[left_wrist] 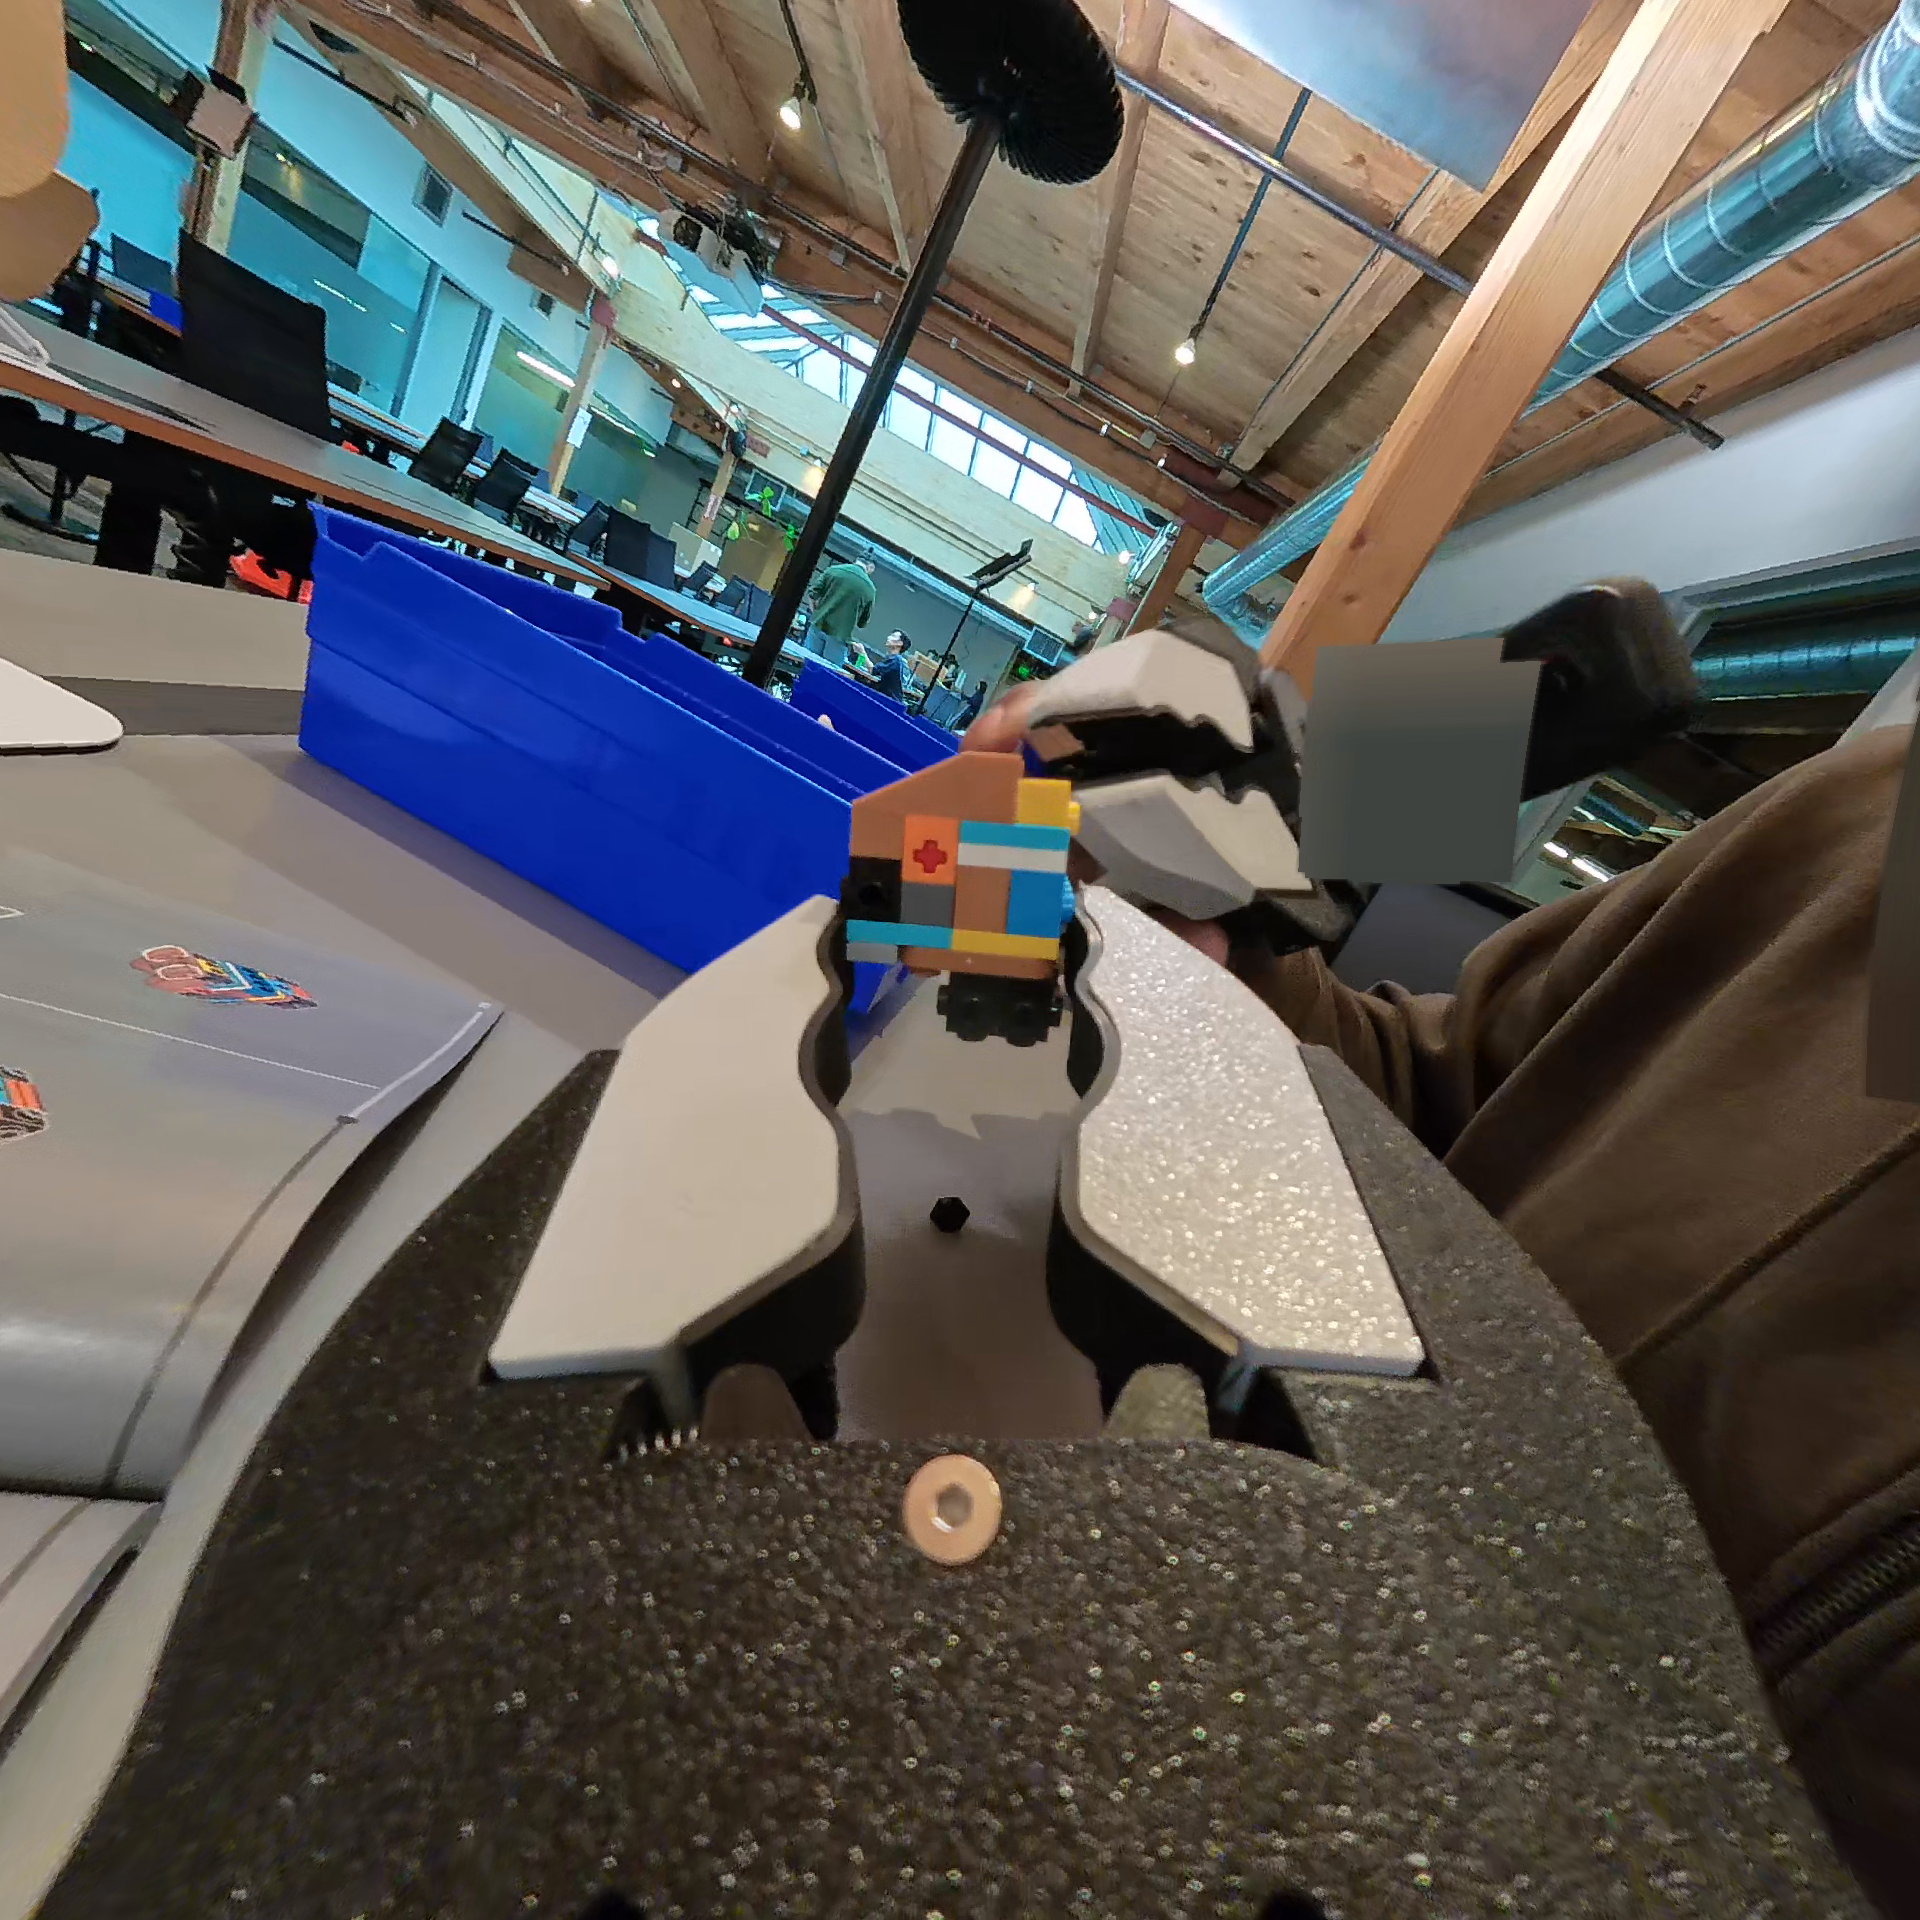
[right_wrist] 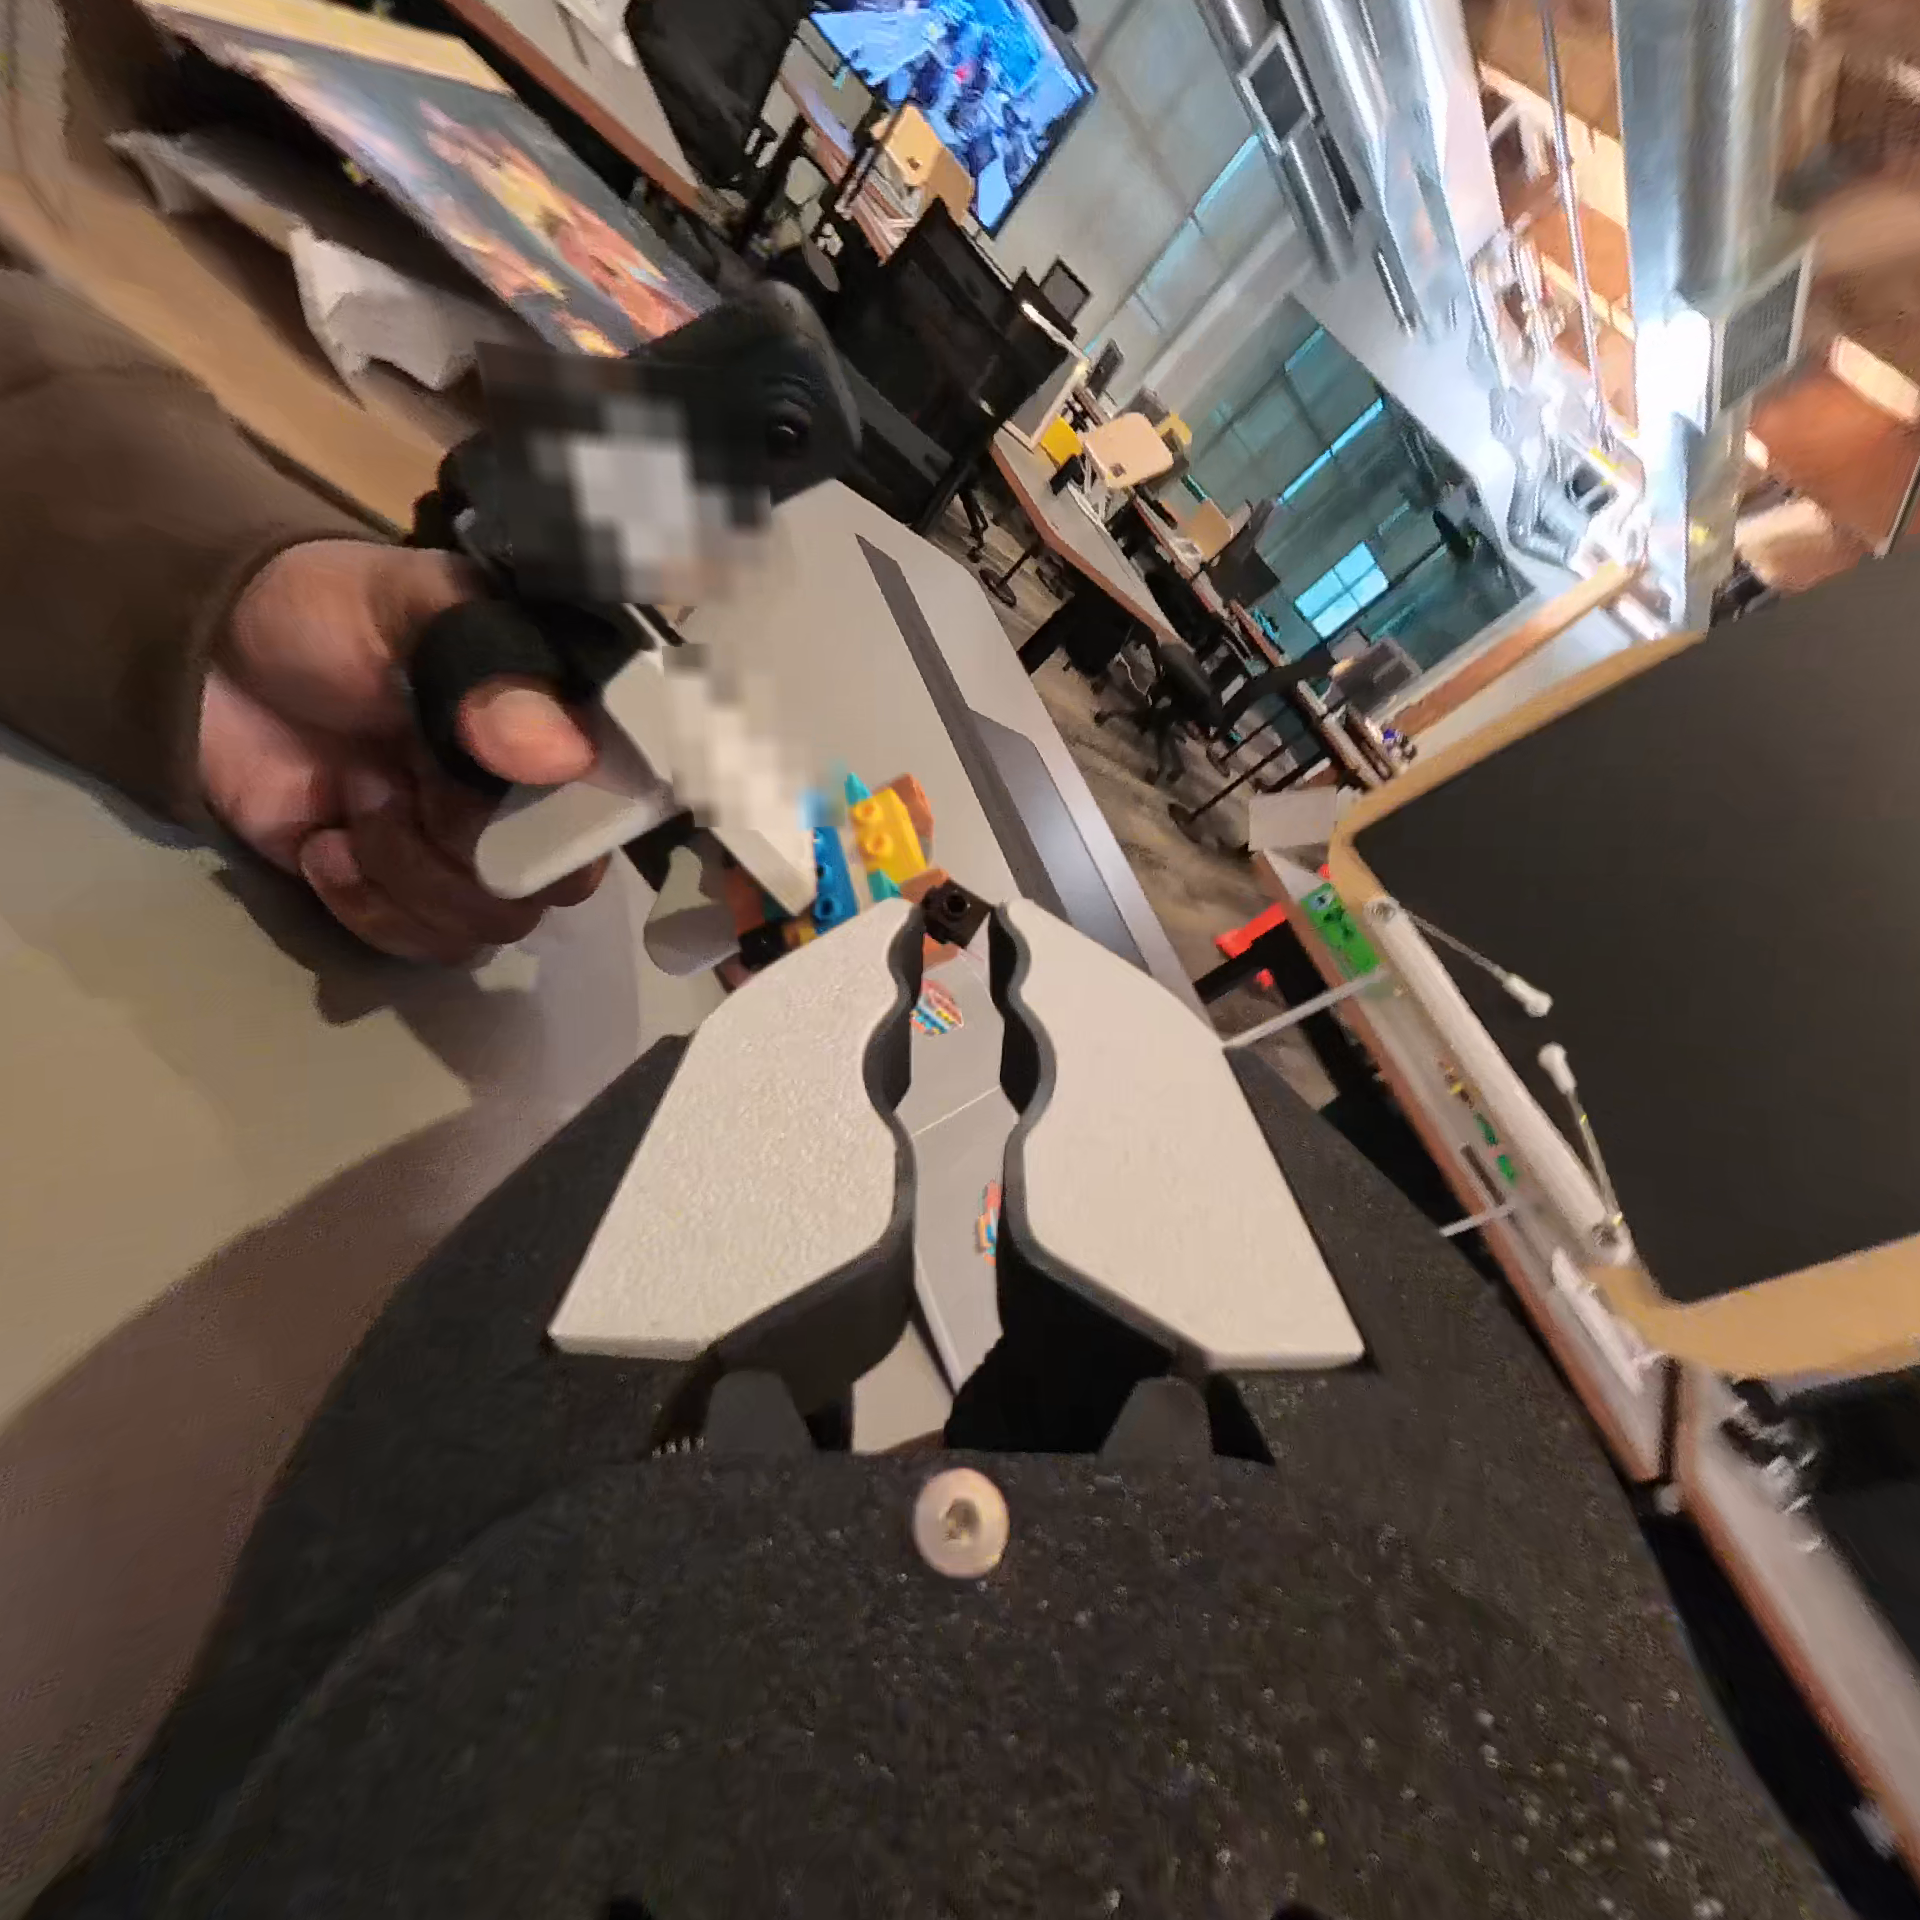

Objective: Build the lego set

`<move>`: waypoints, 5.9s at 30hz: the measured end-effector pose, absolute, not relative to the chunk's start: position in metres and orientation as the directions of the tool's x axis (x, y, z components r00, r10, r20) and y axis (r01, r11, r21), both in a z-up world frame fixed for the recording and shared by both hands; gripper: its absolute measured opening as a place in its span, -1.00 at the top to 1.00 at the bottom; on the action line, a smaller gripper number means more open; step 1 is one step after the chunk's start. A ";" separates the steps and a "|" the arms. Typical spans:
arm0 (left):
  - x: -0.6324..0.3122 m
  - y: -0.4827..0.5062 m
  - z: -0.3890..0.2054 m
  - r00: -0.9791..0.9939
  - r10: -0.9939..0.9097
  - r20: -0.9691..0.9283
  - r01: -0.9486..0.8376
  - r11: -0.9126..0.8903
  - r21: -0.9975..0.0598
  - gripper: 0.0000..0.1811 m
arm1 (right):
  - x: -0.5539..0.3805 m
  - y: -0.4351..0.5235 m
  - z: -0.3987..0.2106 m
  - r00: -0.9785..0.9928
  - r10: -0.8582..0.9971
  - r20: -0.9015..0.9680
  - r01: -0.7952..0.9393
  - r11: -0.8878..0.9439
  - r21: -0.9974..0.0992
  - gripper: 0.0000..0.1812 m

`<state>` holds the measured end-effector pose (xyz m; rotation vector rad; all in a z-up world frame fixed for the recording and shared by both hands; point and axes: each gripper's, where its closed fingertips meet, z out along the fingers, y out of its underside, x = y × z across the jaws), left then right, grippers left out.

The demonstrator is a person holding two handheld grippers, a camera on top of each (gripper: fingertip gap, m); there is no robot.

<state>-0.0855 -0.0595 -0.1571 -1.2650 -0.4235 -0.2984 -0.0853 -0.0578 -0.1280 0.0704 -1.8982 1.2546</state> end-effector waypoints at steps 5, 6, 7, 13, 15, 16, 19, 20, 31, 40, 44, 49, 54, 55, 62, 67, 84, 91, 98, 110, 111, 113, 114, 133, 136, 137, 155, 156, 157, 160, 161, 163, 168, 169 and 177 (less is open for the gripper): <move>-0.084 -0.059 -0.158 0.884 0.004 0.468 0.450 0.270 -0.851 0.57 | -0.079 -0.065 -0.129 -0.610 0.286 0.739 -0.527 0.550 -0.648 0.87; -0.084 -0.059 -0.158 0.885 0.004 0.466 0.449 0.267 -0.853 0.57 | -0.080 -0.066 -0.130 -0.612 0.274 0.742 -0.525 0.561 -0.640 0.87; -0.083 -0.058 -0.158 0.886 0.004 0.464 0.447 0.263 -0.855 0.57 | -0.080 -0.065 -0.131 -0.610 0.262 0.748 -0.524 0.574 -0.629 0.87; -0.082 -0.056 -0.160 0.887 0.007 0.462 0.446 0.246 -0.860 0.57 | -0.079 -0.064 -0.134 -0.612 0.185 0.769 -0.537 0.617 -0.575 0.87; -0.082 -0.056 -0.161 0.886 0.007 0.464 0.449 0.240 -0.861 0.57 | -0.079 -0.064 -0.135 -0.615 0.155 0.773 -0.539 0.633 -0.556 0.87; -0.082 -0.055 -0.162 0.885 0.007 0.465 0.451 0.236 -0.861 0.57 | -0.078 -0.064 -0.136 -0.619 0.139 0.773 -0.539 0.641 -0.547 0.87; -0.080 -0.054 -0.162 0.886 0.003 0.464 0.451 0.226 -0.863 0.57 | -0.077 -0.063 -0.137 -0.643 0.102 0.759 -0.536 0.648 -0.541 0.87; -0.080 -0.054 -0.162 0.885 0.001 0.465 0.453 0.223 -0.863 0.57 | -0.076 -0.062 -0.137 -0.652 0.091 0.753 -0.534 0.649 -0.541 0.87; -0.073 -0.052 -0.162 0.839 -0.094 0.536 0.544 0.197 -0.816 0.57 | -0.072 -0.057 -0.139 -0.675 -0.070 0.735 -0.581 0.664 -0.471 0.87; -0.071 -0.050 -0.164 0.822 -0.106 0.559 0.569 0.177 -0.803 0.57 | -0.072 -0.057 -0.142 -0.649 -0.182 0.739 -0.617 0.695 -0.370 0.86; -0.070 -0.049 -0.163 0.816 -0.113 0.566 0.577 0.176 -0.797 0.57 | -0.071 -0.057 -0.144 -0.649 -0.207 0.732 -0.623 0.697 -0.354 0.82; -0.070 -0.050 -0.161 0.799 -0.135 0.586 0.602 0.192 -0.776 0.57 | -0.072 -0.058 -0.147 -0.656 -0.208 0.726 -0.620 0.696 -0.361 0.75; -0.071 -0.051 -0.159 0.783 -0.154 0.602 0.622 0.205 -0.756 0.57 | -0.073 -0.059 -0.146 -0.645 -0.181 0.743 -0.625 0.684 -0.376 0.74; -0.071 -0.052 -0.159 0.779 -0.160 0.606 0.627 0.208 -0.751 0.57 | -0.073 -0.059 -0.145 -0.644 -0.170 0.746 -0.626 0.679 -0.385 0.74; -0.069 -0.054 -0.153 0.713 -0.248 0.656 0.701 0.231 -0.675 0.57 | -0.078 -0.062 -0.143 -0.602 -0.123 0.789 -0.649 0.652 -0.393 0.75; -0.071 -0.055 -0.152 0.701 -0.256 0.666 0.713 0.242 -0.658 0.57 | -0.080 -0.063 -0.141 -0.574 -0.120 0.810 -0.661 0.652 -0.372 0.75; -0.074 -0.055 -0.153 0.684 -0.252 0.685 0.730 0.251 -0.636 0.57 | -0.076 -0.064 -0.137 -0.587 -0.084 0.806 -0.673 0.604 -0.427 0.47; -0.074 -0.055 -0.153 0.691 -0.247 0.680 0.723 0.251 -0.644 0.57 | -0.070 -0.068 -0.139 -0.573 0.030 0.819 -0.683 0.536 -0.497 0.31; -0.073 -0.055 -0.153 0.690 -0.248 0.680 0.724 0.247 -0.644 0.57 | -0.070 -0.072 -0.145 -0.526 0.032 0.850 -0.709 0.535 -0.459 0.30; -0.073 -0.053 -0.155 0.690 -0.239 0.683 0.724 0.234 -0.649 0.57 | -0.074 -0.074 -0.148 -0.473 0.033 0.880 -0.731 0.543 -0.413 0.46; -0.073 -0.053 -0.155 0.688 -0.239 0.685 0.725 0.233 -0.648 0.57 | -0.074 -0.074 -0.149 -0.474 0.036 0.880 -0.731 0.541 -0.416 0.46; -0.072 -0.053 -0.155 0.687 -0.239 0.686 0.727 0.230 -0.647 0.57 | -0.074 -0.074 -0.149 -0.481 0.038 0.876 -0.730 0.535 -0.424 0.46; -0.072 -0.053 -0.155 0.687 -0.240 0.686 0.727 0.227 -0.648 0.57 | -0.074 -0.074 -0.149 -0.488 0.037 0.872 -0.729 0.532 -0.430 0.46; -0.071 -0.051 -0.159 0.677 -0.228 0.699 0.736 0.200 -0.647 0.58 | -0.073 -0.073 -0.152 -0.533 0.004 0.846 -0.720 0.525 -0.455 0.47; -0.070 -0.050 -0.160 0.673 -0.226 0.704 0.739 0.192 -0.645 0.58 | -0.073 -0.072 -0.153 -0.544 -0.008 0.839 -0.717 0.525 -0.459 0.47; -0.070 -0.050 -0.160 0.672 -0.226 0.706 0.741 0.189 -0.644 0.57 | -0.073 -0.072 -0.153 -0.547 -0.010 0.837 -0.715 0.525 -0.462 0.47; -0.073 -0.051 -0.160 0.653 -0.230 0.721 0.757 0.201 -0.622 0.57 | -0.074 -0.075 -0.154 -0.555 0.025 0.831 -0.703 0.520 -0.485 0.49; -0.073 -0.051 -0.160 0.655 -0.231 0.720 0.756 0.202 -0.623 0.57 | -0.074 -0.075 -0.153 -0.557 0.028 0.830 -0.703 0.518 -0.488 0.49; -0.073 -0.051 -0.160 0.656 -0.230 0.719 0.755 0.204 -0.624 0.57 | -0.074 -0.075 -0.153 -0.559 0.032 0.829 -0.701 0.516 -0.493 0.49; -0.074 -0.052 -0.159 0.659 -0.233 0.715 0.752 0.215 -0.623 0.57 | -0.074 -0.076 -0.152 -0.570 0.066 0.819 -0.687 0.509 -0.519 0.48; -0.074 -0.053 -0.158 0.660 -0.236 0.713 0.751 0.220 -0.623 0.57 | -0.074 -0.077 -0.151 -0.573 0.081 0.815 -0.682 0.504 -0.530 0.48; -0.073 -0.053 -0.156 0.668 -0.244 0.703 0.744 0.228 -0.628 0.57 | -0.073 -0.078 -0.149 -0.580 0.107 0.808 -0.677 0.488 -0.551 0.48; -0.070 -0.053 -0.153 0.702 -0.250 0.667 0.713 0.248 -0.656 0.57 | -0.069 -0.079 -0.145 -0.594 0.168 0.787 -0.667 0.444 -0.598 0.46; -0.070 -0.053 -0.152 0.703 -0.251 0.666 0.711 0.250 -0.657 0.58 | -0.069 -0.079 -0.144 -0.589 0.177 0.789 -0.668 0.443 -0.598 0.46; -0.070 -0.054 -0.150 0.701 -0.266 0.661 0.713 0.268 -0.648 0.58 | -0.068 -0.080 -0.142 -0.558 0.231 0.797 -0.681 0.421 -0.599 0.46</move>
